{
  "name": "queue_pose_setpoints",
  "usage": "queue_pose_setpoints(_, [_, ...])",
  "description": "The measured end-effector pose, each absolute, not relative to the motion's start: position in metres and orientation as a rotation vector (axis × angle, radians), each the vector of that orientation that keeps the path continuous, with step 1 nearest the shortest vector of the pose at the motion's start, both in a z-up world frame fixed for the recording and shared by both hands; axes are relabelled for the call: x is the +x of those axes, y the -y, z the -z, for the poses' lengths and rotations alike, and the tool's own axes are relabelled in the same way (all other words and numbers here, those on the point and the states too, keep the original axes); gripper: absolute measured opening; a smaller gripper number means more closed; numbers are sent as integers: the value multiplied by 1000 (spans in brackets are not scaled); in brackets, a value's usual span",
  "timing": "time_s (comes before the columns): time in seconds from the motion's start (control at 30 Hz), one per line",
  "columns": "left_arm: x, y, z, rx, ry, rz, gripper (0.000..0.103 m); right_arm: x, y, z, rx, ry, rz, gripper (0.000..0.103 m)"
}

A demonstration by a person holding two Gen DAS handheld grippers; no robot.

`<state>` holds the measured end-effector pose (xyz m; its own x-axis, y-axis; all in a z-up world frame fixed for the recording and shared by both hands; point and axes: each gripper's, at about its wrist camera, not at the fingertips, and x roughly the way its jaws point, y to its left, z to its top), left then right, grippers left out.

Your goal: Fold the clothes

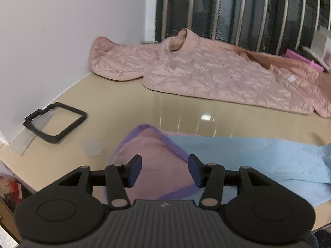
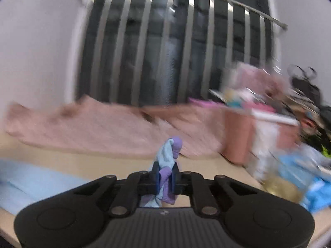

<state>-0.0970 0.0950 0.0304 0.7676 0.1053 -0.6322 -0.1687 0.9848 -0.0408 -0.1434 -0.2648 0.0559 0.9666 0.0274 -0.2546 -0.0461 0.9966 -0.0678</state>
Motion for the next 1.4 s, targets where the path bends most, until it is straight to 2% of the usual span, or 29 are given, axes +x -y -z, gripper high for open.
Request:
queue_pose_setpoints(0.1, [-106, -105, -35, -117, -663, -160, 55, -144, 221, -60, -31, -267, -235, 9])
queue_pose_setpoints(0.23, [-113, -114, -35, -135, -661, -182, 57, -130, 155, -30, -58, -359, -338, 12])
queue_pose_setpoints(0.3, [-116, -118, -32, -132, -668, -188, 57, -119, 135, -11, -81, -434, -334, 34])
queue_pose_setpoints(0.37, [-119, -120, -31, -127, -671, -194, 57, -119, 125, -5, -82, -452, -327, 43])
queue_pose_setpoints(0.4, [-121, -122, -30, -131, -672, -198, 57, -124, 124, -7, -79, -432, -341, 52])
queue_pose_setpoints(0.47, [-124, -123, -29, -142, -674, -201, 58, -133, 126, -15, -75, -400, -370, 62])
queue_pose_setpoints(0.5, [-126, -123, -28, -143, -672, -200, 58, -137, 128, -20, -76, -385, -377, 63])
queue_pose_setpoints(0.63, [-139, -122, -30, -153, -636, -220, 58, -153, 152, -36, -31, -298, -382, 61])
queue_pose_setpoints(0.67, [-142, -124, -29, -167, -632, -239, 58, -157, 158, -40, -19, -286, -370, 55])
queue_pose_setpoints(0.7, [-145, -126, -28, -180, -629, -257, 58, -157, 162, -40, -22, -295, -343, 49])
queue_pose_setpoints(0.77, [-148, -129, -24, -196, -634, -288, 57, -144, 163, -29, -81, -355, -311, 44])
queue_pose_setpoints(0.87, [-149, -133, -19, -213, -647, -314, 58, -130, 150, -14, -213, -441, -329, 44])
queue_pose_setpoints(1.13, [-155, -131, -27, -227, -619, -318, 62, -127, 138, -61, -202, -350, -496, 58])
queue_pose_setpoints(1.2, [-161, -129, -25, -269, -583, -349, 66, -118, 127, -77, -286, -346, -611, 65])
queue_pose_setpoints(1.3, [-166, -125, -17, -337, -589, -372, 66, -81, 96, -94, -470, -365, -877, 66])
queue_pose_setpoints(1.4, [-167, -115, -14, -317, -556, -404, 65, -33, 56, -98, -570, -470, -1124, 64])
